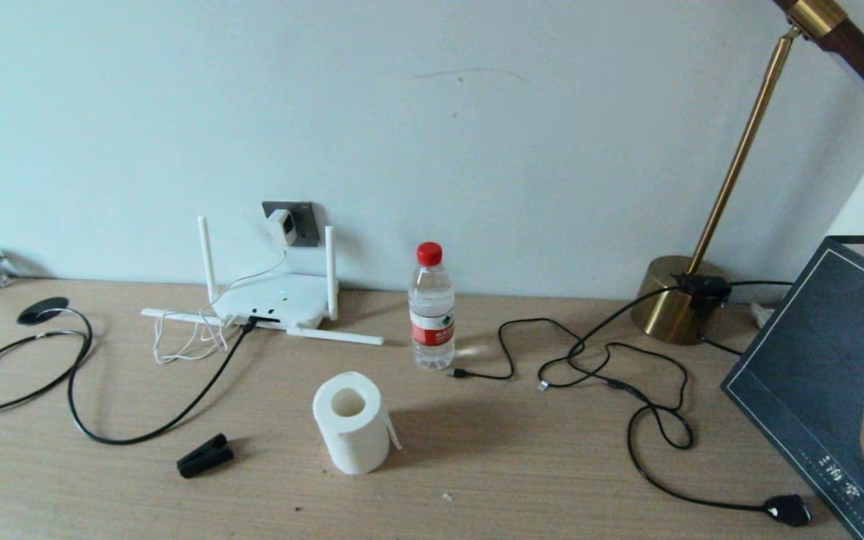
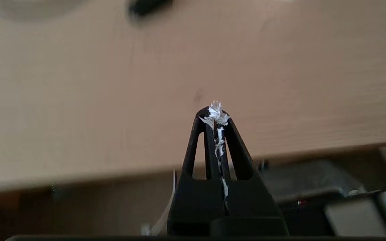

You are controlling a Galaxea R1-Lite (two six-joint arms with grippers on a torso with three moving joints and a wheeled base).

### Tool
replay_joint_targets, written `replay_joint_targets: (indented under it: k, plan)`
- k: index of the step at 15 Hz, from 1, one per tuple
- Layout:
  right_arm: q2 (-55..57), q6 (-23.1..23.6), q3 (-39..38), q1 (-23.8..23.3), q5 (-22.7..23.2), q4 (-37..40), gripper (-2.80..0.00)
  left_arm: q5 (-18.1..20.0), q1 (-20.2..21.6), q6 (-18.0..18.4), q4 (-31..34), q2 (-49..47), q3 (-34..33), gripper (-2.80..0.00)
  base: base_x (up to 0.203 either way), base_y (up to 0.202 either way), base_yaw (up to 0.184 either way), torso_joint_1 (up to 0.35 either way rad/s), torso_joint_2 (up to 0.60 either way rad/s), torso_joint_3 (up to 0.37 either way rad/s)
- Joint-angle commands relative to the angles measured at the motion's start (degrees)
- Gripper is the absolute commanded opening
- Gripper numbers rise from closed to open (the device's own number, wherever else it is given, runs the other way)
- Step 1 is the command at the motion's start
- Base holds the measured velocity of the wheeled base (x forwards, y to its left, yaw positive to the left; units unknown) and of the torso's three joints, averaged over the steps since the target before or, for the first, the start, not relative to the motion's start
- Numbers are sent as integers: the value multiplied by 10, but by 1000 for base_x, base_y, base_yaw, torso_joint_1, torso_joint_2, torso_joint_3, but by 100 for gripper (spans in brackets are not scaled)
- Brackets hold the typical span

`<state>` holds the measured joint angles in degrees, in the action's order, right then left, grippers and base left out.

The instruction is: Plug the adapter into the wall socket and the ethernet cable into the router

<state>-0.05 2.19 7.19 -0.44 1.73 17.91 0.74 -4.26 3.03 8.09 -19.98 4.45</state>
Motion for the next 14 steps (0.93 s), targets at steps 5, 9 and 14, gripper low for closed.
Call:
replay_joint_targets:
  k: [5, 9, 14]
  plan:
    - [0, 0, 0, 0, 0, 1, -280, 1, 11, 12, -32, 3, -27, -280, 0, 0, 0, 0, 0, 0]
    - [0, 0, 0, 0, 0, 1, -280, -4, 33, 10, -77, 38, -42, -280, 0, 0, 0, 0, 0, 0]
    - [0, 1, -1, 0, 0, 1, -280, 21, 50, 51, -73, 149, -41, -280, 0, 0, 0, 0, 0, 0]
